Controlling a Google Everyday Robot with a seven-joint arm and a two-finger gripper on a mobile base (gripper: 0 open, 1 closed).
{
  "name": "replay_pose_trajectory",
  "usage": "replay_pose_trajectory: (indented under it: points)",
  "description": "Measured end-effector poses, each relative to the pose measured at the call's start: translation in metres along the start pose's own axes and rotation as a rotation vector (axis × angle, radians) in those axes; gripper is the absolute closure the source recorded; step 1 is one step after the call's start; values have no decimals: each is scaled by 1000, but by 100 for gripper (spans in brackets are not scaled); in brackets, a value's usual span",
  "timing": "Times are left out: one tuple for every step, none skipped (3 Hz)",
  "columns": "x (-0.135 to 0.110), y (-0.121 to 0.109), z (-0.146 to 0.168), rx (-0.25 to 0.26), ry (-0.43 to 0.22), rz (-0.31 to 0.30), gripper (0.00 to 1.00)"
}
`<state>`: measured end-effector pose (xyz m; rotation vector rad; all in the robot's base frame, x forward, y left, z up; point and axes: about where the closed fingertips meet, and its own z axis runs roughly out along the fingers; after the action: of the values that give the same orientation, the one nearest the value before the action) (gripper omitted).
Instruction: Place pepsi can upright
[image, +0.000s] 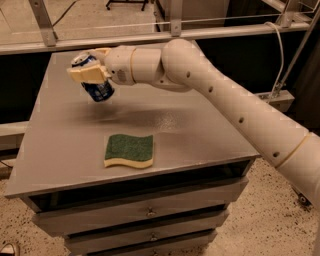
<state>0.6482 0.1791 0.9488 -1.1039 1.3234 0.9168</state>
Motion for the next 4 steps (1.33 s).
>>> replay_pose_trajectory:
  points:
    - [22, 18, -24, 29, -2, 45, 97]
    - [33, 26, -33, 32, -7, 67, 75]
    - [45, 28, -41, 13, -31, 64, 52]
    - [44, 27, -43, 10, -33, 62, 29]
